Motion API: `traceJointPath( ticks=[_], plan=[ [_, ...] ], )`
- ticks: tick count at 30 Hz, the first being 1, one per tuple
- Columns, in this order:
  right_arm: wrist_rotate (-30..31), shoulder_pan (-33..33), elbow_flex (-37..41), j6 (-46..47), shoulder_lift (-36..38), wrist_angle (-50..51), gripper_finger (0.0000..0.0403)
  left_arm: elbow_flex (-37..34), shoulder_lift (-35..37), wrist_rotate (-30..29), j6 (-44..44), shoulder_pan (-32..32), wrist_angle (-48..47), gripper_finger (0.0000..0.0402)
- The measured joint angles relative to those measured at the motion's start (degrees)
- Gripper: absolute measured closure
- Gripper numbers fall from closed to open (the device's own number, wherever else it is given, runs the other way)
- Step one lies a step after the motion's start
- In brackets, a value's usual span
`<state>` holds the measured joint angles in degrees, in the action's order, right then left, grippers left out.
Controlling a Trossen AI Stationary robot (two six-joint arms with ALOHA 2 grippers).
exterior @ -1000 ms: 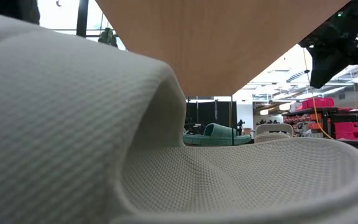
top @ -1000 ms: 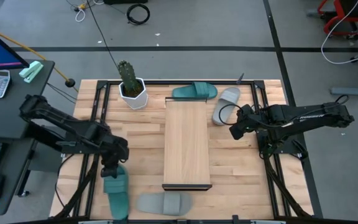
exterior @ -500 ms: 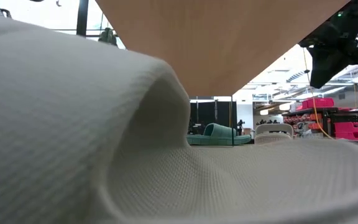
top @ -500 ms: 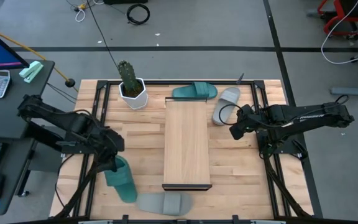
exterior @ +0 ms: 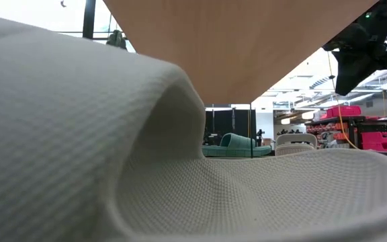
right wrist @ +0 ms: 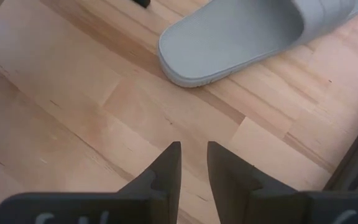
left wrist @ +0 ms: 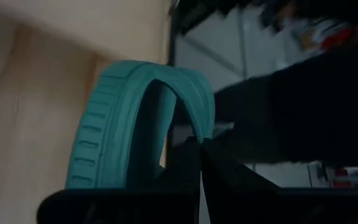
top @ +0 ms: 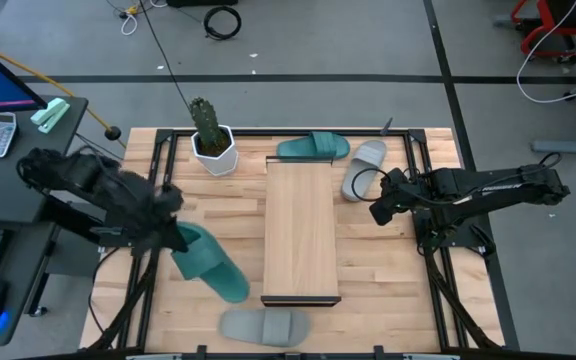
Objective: Pick and place slides into the shelf
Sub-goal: Put the bottom green slide on the shelf
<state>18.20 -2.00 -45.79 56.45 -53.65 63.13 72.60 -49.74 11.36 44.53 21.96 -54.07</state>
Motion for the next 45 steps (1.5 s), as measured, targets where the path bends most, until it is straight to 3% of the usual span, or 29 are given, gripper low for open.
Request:
traceJointPath(
  ticks=[5, 12, 17, 33, 38, 45],
  plan=[
    [0.00, 0.02, -0.01, -0.11, 0.00, 0.00, 0.0318, 4.46, 0.00, -4.93, -3.01, 0.00, 3.36, 0.0397],
    [3.11, 0.00, -0.02, -0.15, 0.00, 0.69, 0.0318, 4.83, -0.82, -11.54, -5.35, 0.00, 11.50, 0.0397],
    [4.28, 0.00, 0.01, -1.20, 0.13, 2.02, 0.0318, 4.63, -2.47, -18.70, -1.33, 0.02, 14.37, 0.0397],
    [3.87, -0.07, -2.77, -3.76, 2.00, 7.32, 0.0318, 4.65, -14.55, -42.27, 4.89, -1.94, 37.98, 0.0397],
    [1.86, -0.07, -3.47, -5.08, 4.38, 7.54, 0.0318, 4.65, -19.63, -43.68, 15.25, -6.05, 38.16, 0.0397],
    [-0.85, -0.43, -3.47, -5.31, 8.77, 7.81, 0.0318, 4.63, -23.09, -38.39, 20.74, -14.51, 38.58, 0.0397]
  ],
)
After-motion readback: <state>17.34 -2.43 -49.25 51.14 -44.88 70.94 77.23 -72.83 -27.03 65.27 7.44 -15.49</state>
